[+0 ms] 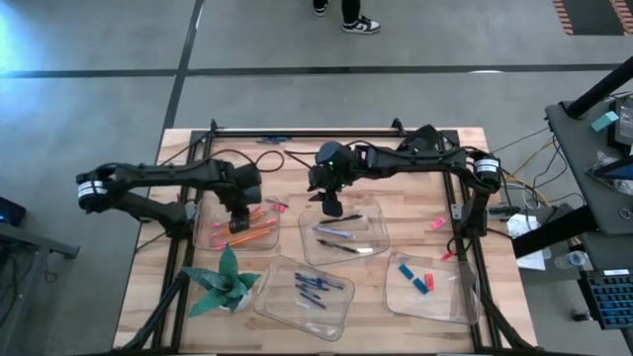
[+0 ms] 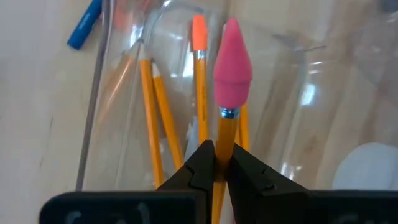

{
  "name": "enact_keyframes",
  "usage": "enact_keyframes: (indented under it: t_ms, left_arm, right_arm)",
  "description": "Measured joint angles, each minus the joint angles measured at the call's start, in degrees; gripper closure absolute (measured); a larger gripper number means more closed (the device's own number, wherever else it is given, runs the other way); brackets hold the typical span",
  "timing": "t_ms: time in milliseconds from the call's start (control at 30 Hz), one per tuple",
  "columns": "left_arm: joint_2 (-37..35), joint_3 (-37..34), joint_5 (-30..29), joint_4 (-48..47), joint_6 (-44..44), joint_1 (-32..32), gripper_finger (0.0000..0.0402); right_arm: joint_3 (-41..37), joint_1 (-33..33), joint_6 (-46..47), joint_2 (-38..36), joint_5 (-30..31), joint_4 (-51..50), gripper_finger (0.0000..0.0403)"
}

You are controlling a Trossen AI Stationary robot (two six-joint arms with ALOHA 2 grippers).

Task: Sort crayons/erasers/pens/pencils in bins
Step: Put the orange pencil into the top left transparent bin, then put the blue crayon into the bottom left transparent bin

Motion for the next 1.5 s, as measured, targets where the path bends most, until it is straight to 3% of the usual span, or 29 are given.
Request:
enact_keyframes:
  t_ms: [500, 833, 1267, 1500]
  left_arm:
    - [8.8, 0.2, -6.8, 1.0, -3.5, -1.0, 0.0388]
    - [8.4, 0.2, -7.4, 3.8, -6.3, -1.2, 0.0387]
    - [8.4, 0.4, -6.7, 3.7, -7.4, -1.2, 0.0348]
    - [6.0, 7.4, -6.2, -3.9, -8.9, -1.2, 0.0345]
  right_arm:
    - [0.0, 0.0, 10.7, 0.0, 0.0, 0.0, 0.0266]
    - [0.0, 0.0, 10.7, 0.0, 0.0, 0.0, 0.0266]
    - [0.0, 0.0, 10.6, 0.0, 0.0, 0.0, 0.0266]
    - [0.0, 0.0, 10.6, 0.0, 0.0, 0.0, 0.0266]
